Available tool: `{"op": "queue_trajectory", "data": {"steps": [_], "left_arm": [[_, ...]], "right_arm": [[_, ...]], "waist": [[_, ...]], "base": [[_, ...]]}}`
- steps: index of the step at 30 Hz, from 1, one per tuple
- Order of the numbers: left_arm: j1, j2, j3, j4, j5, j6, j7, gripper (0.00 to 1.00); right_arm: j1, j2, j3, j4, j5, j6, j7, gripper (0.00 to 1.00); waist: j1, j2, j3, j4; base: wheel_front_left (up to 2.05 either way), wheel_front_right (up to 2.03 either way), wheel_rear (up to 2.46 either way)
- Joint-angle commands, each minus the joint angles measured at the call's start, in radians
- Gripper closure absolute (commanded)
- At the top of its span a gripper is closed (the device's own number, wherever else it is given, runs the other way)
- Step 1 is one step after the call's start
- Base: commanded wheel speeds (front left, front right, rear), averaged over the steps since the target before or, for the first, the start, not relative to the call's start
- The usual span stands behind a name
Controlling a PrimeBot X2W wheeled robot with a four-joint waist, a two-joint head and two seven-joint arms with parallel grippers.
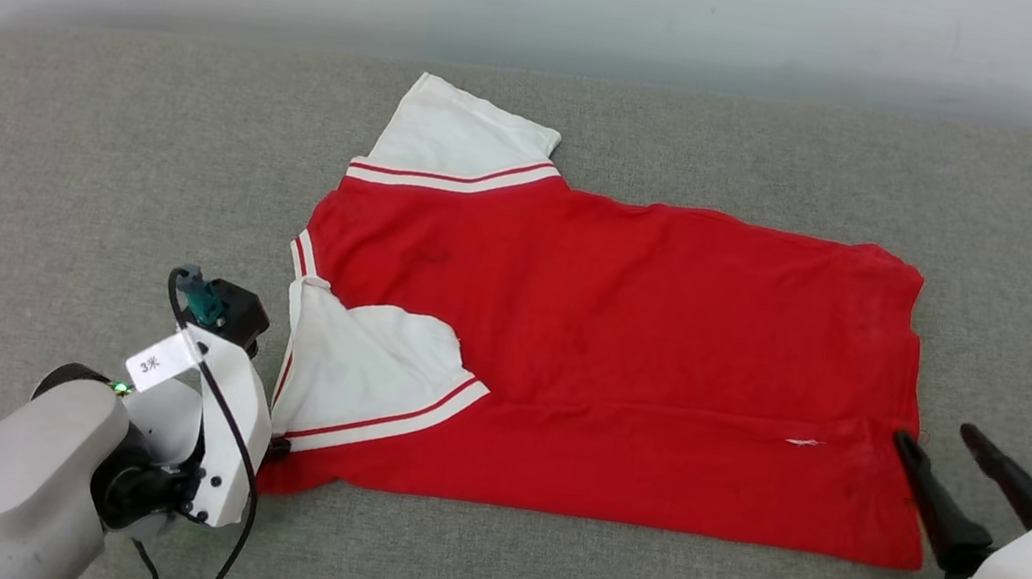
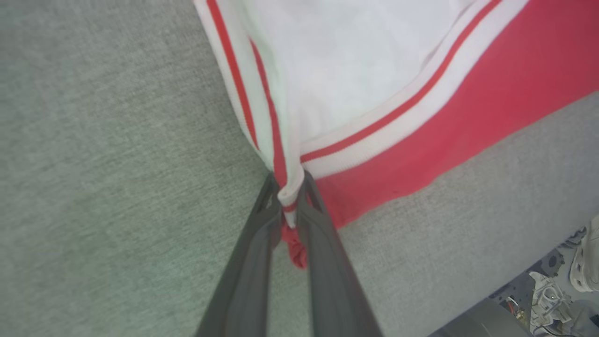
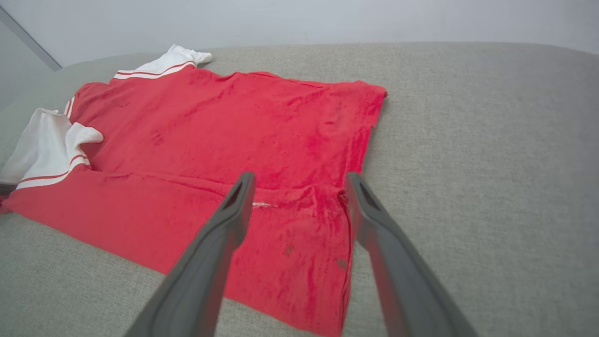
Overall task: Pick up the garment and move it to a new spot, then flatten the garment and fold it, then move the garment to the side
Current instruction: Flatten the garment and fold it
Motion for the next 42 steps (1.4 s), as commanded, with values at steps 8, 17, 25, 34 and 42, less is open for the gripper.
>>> {"op": "queue_trajectory", "data": {"steps": [8, 17, 25, 34, 42], "left_arm": [[0.023, 0.044, -0.011, -0.066, 0.036, 0.002, -0.110, 1.00], [0.038, 0.086, -0.011, -0.181, 0.063, 0.028, -0.143, 1.00], [0.021, 0.091, -0.015, -0.246, 0.087, 0.051, -0.146, 1.00], [-0.005, 0.084, -0.017, -0.274, 0.105, 0.057, -0.160, 1.00], [-0.002, 0.080, -0.022, -0.260, 0.109, 0.054, -0.177, 1.00]], "right_arm": [[-0.046, -0.101, -0.033, -0.069, -0.024, -0.001, 0.082, 0.00], [-0.100, -0.217, -0.029, -0.162, 0.006, -0.001, 0.366, 0.00], [-0.126, -0.195, 0.037, -0.121, 0.034, -0.001, 0.571, 0.00], [-0.129, -0.126, 0.102, 0.050, 0.031, -0.001, 0.551, 0.00], [-0.107, -0.073, 0.190, 0.196, 0.052, -0.001, 0.491, 0.00]], "waist": [[0.0000, -0.0001, -0.034, 0.006], [0.0000, -0.0001, -0.024, 0.008], [0.0000, -0.0001, 0.011, 0.023], [0.0000, -0.0001, 0.059, 0.054], [0.0000, -0.0001, 0.078, 0.061]], "base": [[0.00, 0.00, 0.00], [0.00, 0.00, 0.00], [0.00, 0.00, 0.00], [0.00, 0.00, 0.00], [0.00, 0.00, 0.00]]}}
